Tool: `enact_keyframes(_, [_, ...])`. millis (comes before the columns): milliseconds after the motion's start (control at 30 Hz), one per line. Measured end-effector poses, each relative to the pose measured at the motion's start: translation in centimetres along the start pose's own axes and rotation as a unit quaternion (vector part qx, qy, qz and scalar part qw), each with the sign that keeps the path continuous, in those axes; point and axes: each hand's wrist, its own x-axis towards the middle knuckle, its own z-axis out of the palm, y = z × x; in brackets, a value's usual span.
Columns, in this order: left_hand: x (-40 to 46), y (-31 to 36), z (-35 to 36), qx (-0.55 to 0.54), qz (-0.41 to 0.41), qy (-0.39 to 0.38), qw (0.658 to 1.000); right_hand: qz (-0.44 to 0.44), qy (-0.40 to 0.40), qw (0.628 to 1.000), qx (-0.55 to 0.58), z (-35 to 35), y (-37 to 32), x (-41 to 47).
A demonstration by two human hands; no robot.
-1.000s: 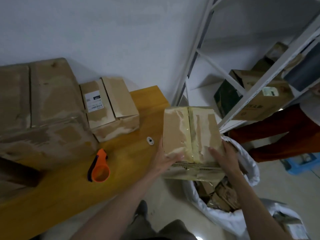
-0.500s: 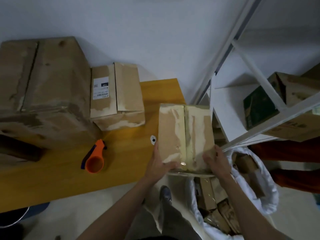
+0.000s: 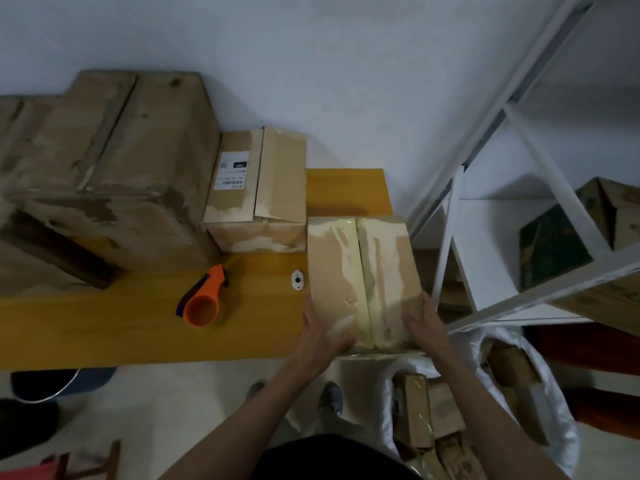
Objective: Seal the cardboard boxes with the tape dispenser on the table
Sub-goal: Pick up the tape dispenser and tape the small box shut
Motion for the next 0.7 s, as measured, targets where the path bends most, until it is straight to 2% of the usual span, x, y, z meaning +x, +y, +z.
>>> enact_keyframes(33, [-0.2, 0.1, -0.1, 0.013, -0.005, -0.013, 1.000, 0.010, 0.014, 0.999, -0.029, 0.0, 0.0, 0.2])
enact_keyframes(100, [-0.3, 0.0, -1.2, 0.056, -0.013, -0.037, 0.998, 0.008, 0.097, 0.986, -0.132, 0.5, -0.9, 0.4])
enact_keyframes(167, [-0.1, -0.3, -3.3, 0.113, -0.023, -0.035, 0.993, -0.049, 0.184, 0.965, -0.180, 1.9, -3.1, 0.1])
enact_keyframes(300, [1.1, -3.8, -10.4, 0.196, -0.051, 0.039, 0.979, -0.193, 0.212, 0.941, -0.179, 7.5, -8.5, -1.0])
enact_keyframes(400, [1.5, -7.3, -16.7, 0.243, -0.074, 0.071, 0.964, -0.243, 0.176, 0.930, -0.212, 12.7, -11.7, -2.1])
enact_keyframes(533, [2.4, -12.3, -23.5, 0.245, -0.139, 0.097, 0.955, -0.295, 0.070, 0.927, -0.222, 19.9, -13.4, -2.9])
enact_keyframes(600, [3.2, -14.8, -25.5, 0.261, -0.160, 0.083, 0.948, -0.279, 0.003, 0.934, -0.224, 23.2, -13.6, -2.8])
enact_keyframes(700, [4.7, -17.3, -27.0, 0.243, -0.171, 0.047, 0.954, -0.204, -0.103, 0.955, -0.191, 27.7, -13.9, -2.5])
